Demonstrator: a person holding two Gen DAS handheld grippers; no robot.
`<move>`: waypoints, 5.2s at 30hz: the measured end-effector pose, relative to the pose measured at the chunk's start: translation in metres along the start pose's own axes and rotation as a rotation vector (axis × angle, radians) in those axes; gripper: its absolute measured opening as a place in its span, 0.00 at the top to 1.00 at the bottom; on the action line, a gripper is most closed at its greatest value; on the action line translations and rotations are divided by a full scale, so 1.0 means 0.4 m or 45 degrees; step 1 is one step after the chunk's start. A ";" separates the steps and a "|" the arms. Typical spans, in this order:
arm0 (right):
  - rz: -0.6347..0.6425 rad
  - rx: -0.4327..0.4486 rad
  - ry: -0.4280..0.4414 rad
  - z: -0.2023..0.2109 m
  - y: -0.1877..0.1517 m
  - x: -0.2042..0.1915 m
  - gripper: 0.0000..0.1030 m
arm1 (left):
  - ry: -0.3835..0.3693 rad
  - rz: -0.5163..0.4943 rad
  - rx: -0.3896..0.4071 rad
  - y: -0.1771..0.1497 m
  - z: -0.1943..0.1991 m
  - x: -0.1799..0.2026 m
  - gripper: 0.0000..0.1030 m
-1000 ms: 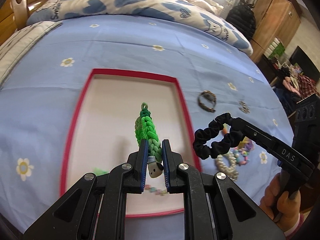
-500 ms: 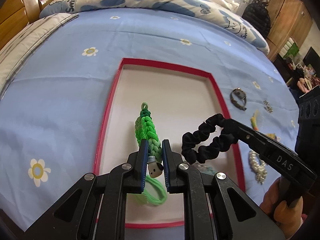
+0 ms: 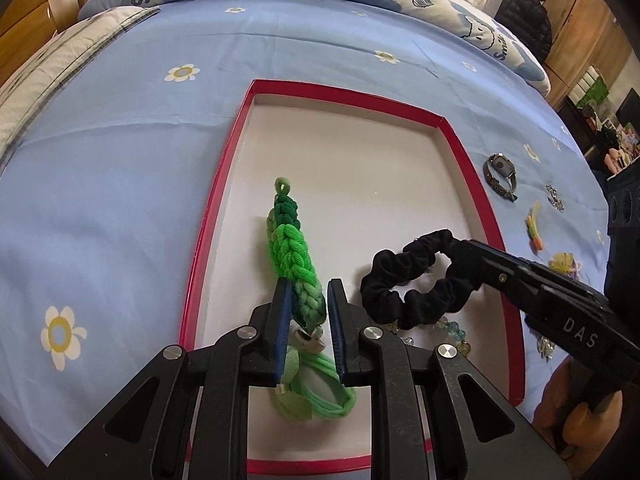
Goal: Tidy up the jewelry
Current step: 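Carry braided comb into tray with left tool while right drops scrunchie there, then grasp pearl bracelet with left tool while right grasps purple hair tie, then carry pearl bracelet into tray with left tool while right drops hair tie there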
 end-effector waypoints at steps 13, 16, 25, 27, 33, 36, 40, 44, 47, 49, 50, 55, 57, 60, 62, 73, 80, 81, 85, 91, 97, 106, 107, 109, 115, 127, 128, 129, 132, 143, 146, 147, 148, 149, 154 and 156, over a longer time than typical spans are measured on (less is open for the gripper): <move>0.008 0.038 0.010 0.049 0.003 -0.007 0.67 | -0.003 -0.001 0.026 0.004 0.035 0.007 0.68; -0.001 0.059 0.009 0.080 -0.001 0.002 0.62 | -0.008 0.008 0.037 0.004 0.050 0.011 0.64; -0.058 0.121 -0.026 0.177 -0.028 0.061 0.60 | -0.056 0.005 0.065 -0.002 0.095 0.052 0.63; -0.074 0.133 -0.040 0.196 -0.033 0.077 0.60 | -0.072 0.003 0.065 -0.004 0.099 0.063 0.63; -0.137 0.176 -0.083 0.260 -0.053 0.141 0.59 | -0.118 -0.026 0.063 -0.009 0.110 0.119 0.63; -0.167 0.202 -0.109 0.293 -0.063 0.173 0.59 | -0.138 -0.049 0.061 -0.016 0.113 0.152 0.63; -0.209 0.226 -0.147 0.332 -0.081 0.218 0.59 | -0.173 -0.081 0.050 -0.027 0.112 0.201 0.63; -0.265 0.252 -0.185 0.372 -0.104 0.272 0.58 | -0.196 -0.120 0.040 -0.036 0.111 0.247 0.63; -0.309 0.276 -0.213 0.403 -0.121 0.311 0.58 | -0.212 -0.148 0.031 -0.039 0.108 0.282 0.63; -0.335 0.292 -0.230 0.421 -0.131 0.334 0.58 | -0.224 -0.170 0.025 -0.040 0.107 0.309 0.63; -0.345 0.298 -0.238 0.428 -0.134 0.343 0.58 | -0.228 -0.182 0.024 -0.041 0.106 0.321 0.63; -0.402 0.320 -0.277 0.462 -0.152 0.401 0.58 | -0.248 -0.245 0.007 -0.048 0.096 0.378 0.63; -0.422 0.325 -0.291 0.470 -0.159 0.421 0.58 | -0.251 -0.265 -0.003 -0.050 0.090 0.396 0.60; -0.438 0.325 -0.305 0.475 -0.166 0.441 0.58 | -0.247 -0.303 -0.012 -0.054 0.078 0.423 0.60; -0.441 0.319 -0.313 0.470 -0.167 0.451 0.58 | -0.247 -0.324 -0.029 -0.057 0.068 0.441 0.60; -0.417 0.244 -0.337 0.397 -0.140 0.475 0.58 | -0.189 -0.438 -0.092 -0.051 -0.003 0.521 0.60; -0.403 0.190 -0.357 0.352 -0.127 0.492 0.61 | -0.147 -0.508 -0.147 -0.057 -0.060 0.548 0.60; -0.405 0.189 -0.358 0.350 -0.128 0.494 0.62 | -0.142 -0.508 -0.155 -0.058 -0.068 0.550 0.60; -0.403 0.189 -0.367 0.348 -0.131 0.502 0.66 | -0.137 -0.518 -0.196 -0.069 -0.104 0.553 0.60; -0.419 0.194 -0.369 0.355 -0.134 0.515 0.85 | -0.170 -0.577 -0.185 -0.077 -0.105 0.576 0.89; -0.415 0.242 -0.362 0.392 -0.139 0.501 0.86 | -0.238 -0.536 -0.162 -0.076 -0.070 0.568 0.90; -0.381 0.298 -0.309 0.439 -0.121 0.437 0.86 | -0.317 -0.442 -0.038 -0.054 0.055 0.525 0.90; -0.372 0.301 -0.300 0.440 -0.119 0.426 0.86 | -0.323 -0.430 -0.026 -0.051 0.068 0.517 0.90; -0.358 0.303 -0.284 0.440 -0.114 0.407 0.86 | -0.329 -0.409 -0.005 -0.044 0.090 0.502 0.90; -0.306 0.294 -0.240 0.424 -0.099 0.346 0.86 | -0.336 -0.335 0.064 -0.020 0.150 0.446 0.90; -0.194 0.247 -0.161 0.368 -0.077 0.225 0.86 | -0.303 -0.166 0.116 -0.003 0.190 0.302 0.90; -0.183 0.240 -0.152 0.360 -0.073 0.213 0.86 | -0.296 -0.154 0.119 -0.002 0.190 0.291 0.90; -0.176 0.236 -0.146 0.353 -0.072 0.202 0.86 | -0.290 -0.140 0.122 -0.001 0.190 0.279 0.90; -0.141 0.217 -0.125 0.328 -0.064 0.170 0.86 | -0.280 -0.092 0.127 0.006 0.188 0.239 0.90; -0.010 0.128 -0.051 0.214 -0.034 0.043 0.86 | -0.263 0.019 0.118 0.032 0.161 0.138 0.90; 0.019 0.103 -0.044 0.177 -0.022 0.018 0.86 | -0.256 0.058 0.104 0.046 0.138 0.106 0.90; 0.025 0.097 -0.043 0.168 -0.020 0.012 0.86 | -0.258 0.071 0.099 0.049 0.132 0.097 0.90; 0.031 0.088 -0.044 0.156 -0.018 0.008 0.86 | -0.259 0.090 0.094 0.054 0.123 0.084 0.90; 0.036 0.075 -0.045 0.140 -0.014 0.003 0.86 | -0.254 0.102 0.091 0.058 0.116 0.073 0.90; 0.068 0.027 -0.044 0.087 -0.007 -0.022 0.86 | -0.211 0.160 0.073 0.065 0.080 0.013 0.90; 0.087 0.002 -0.054 0.064 -0.007 -0.030 0.86 | -0.192 0.175 0.064 0.062 0.067 -0.006 0.90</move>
Point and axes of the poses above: each gripper's, at about its wrist camera, not at the fingertips, and z roughly against the way its jaws point, x to its right, y to its top, the point moved 3 cm from there along -z, roughly the way its jaws point
